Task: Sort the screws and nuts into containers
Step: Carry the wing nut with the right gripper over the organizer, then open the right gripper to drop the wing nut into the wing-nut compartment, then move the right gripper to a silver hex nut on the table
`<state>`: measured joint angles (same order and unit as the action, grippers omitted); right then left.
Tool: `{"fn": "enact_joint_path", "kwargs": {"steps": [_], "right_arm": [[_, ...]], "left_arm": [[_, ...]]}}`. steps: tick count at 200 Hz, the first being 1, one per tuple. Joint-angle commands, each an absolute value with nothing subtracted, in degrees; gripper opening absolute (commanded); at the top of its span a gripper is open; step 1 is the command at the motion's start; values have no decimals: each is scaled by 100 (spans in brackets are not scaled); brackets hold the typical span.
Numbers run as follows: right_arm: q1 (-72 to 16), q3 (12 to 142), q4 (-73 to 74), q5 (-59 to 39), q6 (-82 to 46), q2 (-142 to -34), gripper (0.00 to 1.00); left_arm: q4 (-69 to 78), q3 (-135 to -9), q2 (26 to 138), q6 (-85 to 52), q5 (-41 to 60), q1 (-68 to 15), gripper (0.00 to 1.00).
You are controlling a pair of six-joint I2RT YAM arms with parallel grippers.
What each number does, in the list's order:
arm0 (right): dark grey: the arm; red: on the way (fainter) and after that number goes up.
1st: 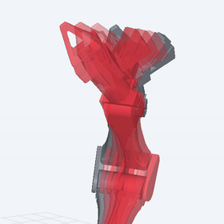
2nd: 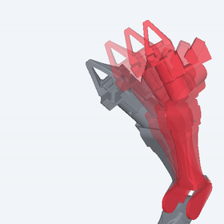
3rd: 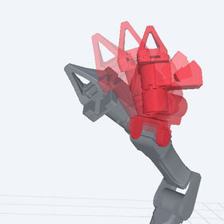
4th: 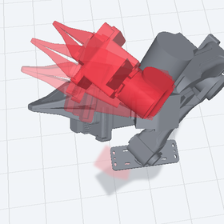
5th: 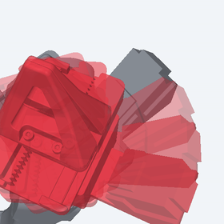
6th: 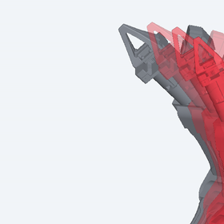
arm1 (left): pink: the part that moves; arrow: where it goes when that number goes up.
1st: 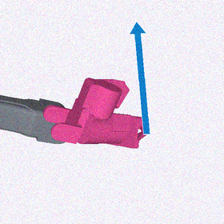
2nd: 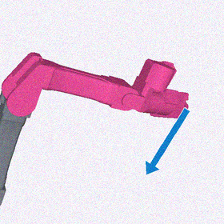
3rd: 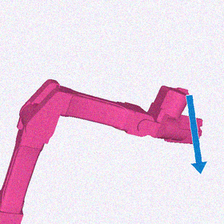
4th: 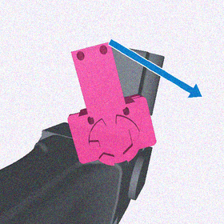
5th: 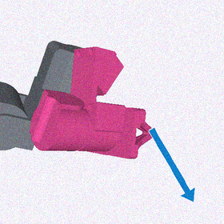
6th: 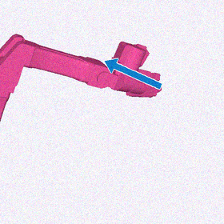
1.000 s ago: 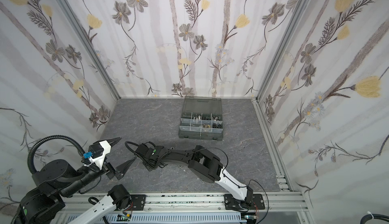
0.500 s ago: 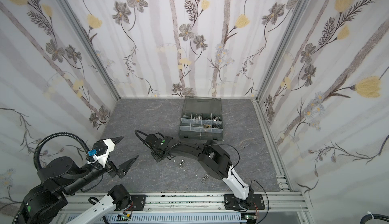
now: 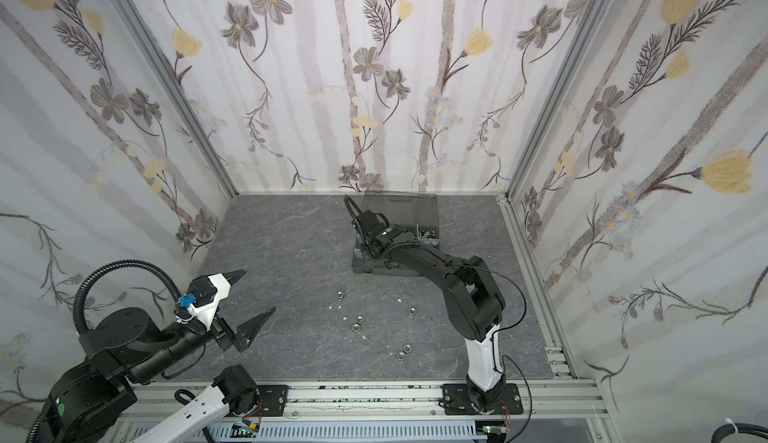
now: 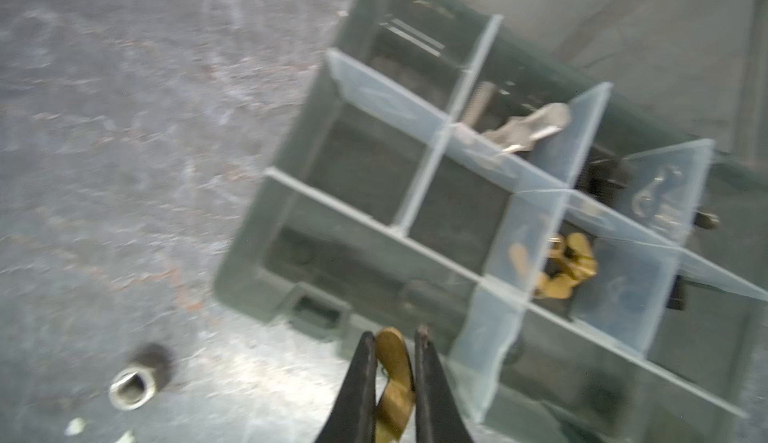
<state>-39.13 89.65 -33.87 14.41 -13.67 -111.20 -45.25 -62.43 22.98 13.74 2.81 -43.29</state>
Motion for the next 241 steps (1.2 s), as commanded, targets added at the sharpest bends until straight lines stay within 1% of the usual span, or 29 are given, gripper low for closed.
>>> {"fn": "enact_joint_path", "kwargs": {"steps": [1, 27, 55, 105, 143, 167, 196, 215, 241], "right_arm": [[-3502, 8938, -3265, 1505, -1095, -11030, 13], [-2931, 8930, -3141, 1265, -1082, -11097, 14], [-2621, 9001, -3044, 1197, -1045, -11334, 14], [-2527, 9219, -2997, 1082, -1163, -11896, 14], [-2528, 9087, -2963, 1094, -1256, -12061, 14], [-2531, 8953, -2903, 1206, -1274, -11969, 20], [-2539, 8930, -2982, 1222, -1235, -11743, 31], [-2548, 8921, -3117, 1231, -1217, -11495, 43], [-2593, 8737, -3374, 1273, -1273, -10972, 46]], "left_arm": [[-4462, -6233, 2320, 1428, 237, -4331, 100], [-4447, -6209, 2338, 1439, 264, -4333, 100], [-4443, -6205, 2352, 1450, 244, -4356, 100], [-4444, -6198, 2381, 1451, 271, -4357, 100], [-4380, -6187, 2356, 1486, 229, -4359, 100], [-4377, -6201, 2355, 1486, 252, -4359, 100], [-4386, -6170, 2372, 1507, 306, -4364, 100], [-4371, -6152, 2364, 1503, 337, -4368, 100], [-4360, -6183, 2391, 1523, 319, -4368, 100]]}}
